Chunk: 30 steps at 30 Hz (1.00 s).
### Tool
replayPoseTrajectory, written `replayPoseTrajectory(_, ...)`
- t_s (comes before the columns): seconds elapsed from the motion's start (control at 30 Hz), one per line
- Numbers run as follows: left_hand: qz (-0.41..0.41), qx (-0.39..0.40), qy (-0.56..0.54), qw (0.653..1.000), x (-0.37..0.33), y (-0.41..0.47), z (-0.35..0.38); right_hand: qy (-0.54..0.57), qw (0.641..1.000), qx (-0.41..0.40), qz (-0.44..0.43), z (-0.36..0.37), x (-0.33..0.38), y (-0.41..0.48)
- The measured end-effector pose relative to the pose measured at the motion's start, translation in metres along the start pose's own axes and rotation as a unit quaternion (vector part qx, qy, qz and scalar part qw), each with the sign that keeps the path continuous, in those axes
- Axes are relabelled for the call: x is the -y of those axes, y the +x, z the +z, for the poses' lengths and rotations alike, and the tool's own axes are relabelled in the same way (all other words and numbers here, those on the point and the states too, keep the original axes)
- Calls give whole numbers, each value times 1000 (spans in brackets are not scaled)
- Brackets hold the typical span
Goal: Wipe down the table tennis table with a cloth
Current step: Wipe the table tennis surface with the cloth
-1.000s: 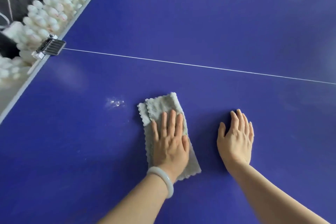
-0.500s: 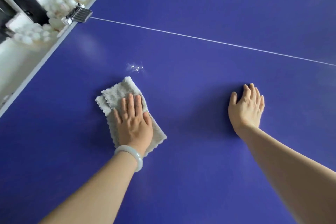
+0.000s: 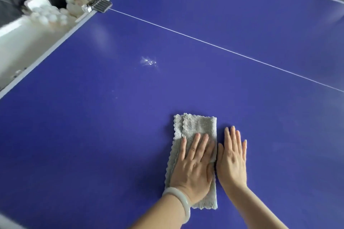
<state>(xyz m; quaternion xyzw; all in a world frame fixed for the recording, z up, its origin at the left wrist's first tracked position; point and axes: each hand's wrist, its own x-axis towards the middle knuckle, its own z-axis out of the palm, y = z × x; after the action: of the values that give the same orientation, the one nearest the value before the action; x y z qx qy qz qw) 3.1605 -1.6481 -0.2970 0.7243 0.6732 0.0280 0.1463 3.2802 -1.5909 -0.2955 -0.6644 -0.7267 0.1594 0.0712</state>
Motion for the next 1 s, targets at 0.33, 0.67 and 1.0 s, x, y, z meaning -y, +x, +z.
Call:
replayPoseTrajectory(0.33, -2, -48, -25, 999, 52, -39, -6, -55, 998, -26, -18, 11, -5, -11)
replayPoseTrajectory(0.67, -394, -123, 10, 911, 119, -67, -19, -83, 996, -32, -28, 15, -4, -12)
replayPoseTrajectory(1.0, -20, -69, 33, 997, 46, -127, 13, -158, 985, 34, -55, 12, -5, -12)
